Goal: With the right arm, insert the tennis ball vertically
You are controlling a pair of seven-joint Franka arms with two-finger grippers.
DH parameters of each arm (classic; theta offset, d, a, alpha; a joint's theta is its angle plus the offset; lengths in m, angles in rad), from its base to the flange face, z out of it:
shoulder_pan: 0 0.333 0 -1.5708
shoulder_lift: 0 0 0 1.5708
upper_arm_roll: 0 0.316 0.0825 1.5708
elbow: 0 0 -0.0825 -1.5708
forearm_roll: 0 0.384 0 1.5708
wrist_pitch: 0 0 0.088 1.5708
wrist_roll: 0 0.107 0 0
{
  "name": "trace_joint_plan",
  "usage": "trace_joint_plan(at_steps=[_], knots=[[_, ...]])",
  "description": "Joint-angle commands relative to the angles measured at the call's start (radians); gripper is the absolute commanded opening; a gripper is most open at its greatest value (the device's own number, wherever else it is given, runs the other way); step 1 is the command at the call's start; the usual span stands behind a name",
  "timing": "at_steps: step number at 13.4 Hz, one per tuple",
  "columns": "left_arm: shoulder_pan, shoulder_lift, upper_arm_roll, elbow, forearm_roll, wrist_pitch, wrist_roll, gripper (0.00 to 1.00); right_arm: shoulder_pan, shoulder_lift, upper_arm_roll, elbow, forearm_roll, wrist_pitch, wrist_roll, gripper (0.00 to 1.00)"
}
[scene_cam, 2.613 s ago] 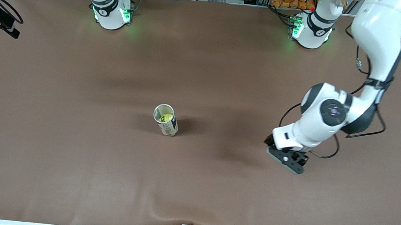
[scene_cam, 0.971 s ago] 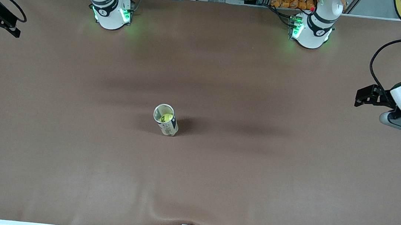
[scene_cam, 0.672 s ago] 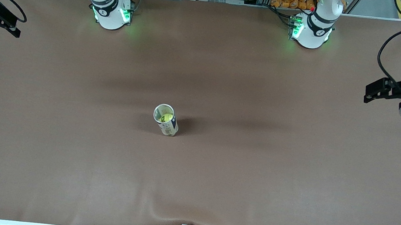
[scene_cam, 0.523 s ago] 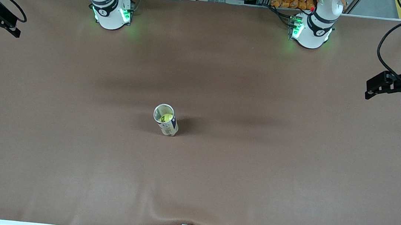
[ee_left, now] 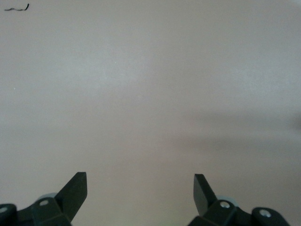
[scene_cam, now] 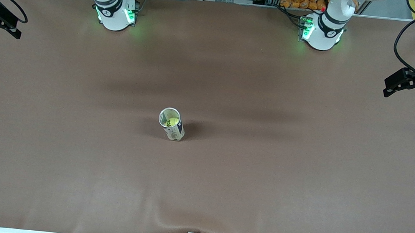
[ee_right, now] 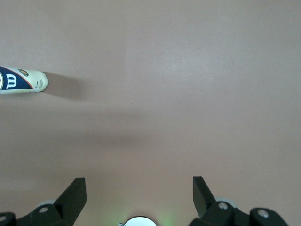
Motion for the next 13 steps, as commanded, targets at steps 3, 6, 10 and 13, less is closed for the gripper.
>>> trace_joint_plan(at_steps=[3,6,10,13], knots=[[-0.034,-0.034,0.047,-0.005,-0.014,-0.039,-0.028,1.0,0.004,-0.024,0.0,-0.022,-0.012,0.002,-0.01,1.0],[-0.032,-0.028,0.05,0.022,-0.015,-0.047,-0.027,1.0,0.004,-0.024,0.0,-0.022,-0.012,0.002,-0.009,1.0],[-0.026,-0.031,0.051,0.028,-0.02,-0.095,-0.004,1.0,0.004,-0.024,0.0,-0.022,-0.012,0.002,-0.01,1.0],[-0.022,-0.031,0.05,0.042,-0.018,-0.107,-0.008,1.0,0.004,-0.024,0.0,-0.022,-0.012,0.0,-0.01,1.0]])
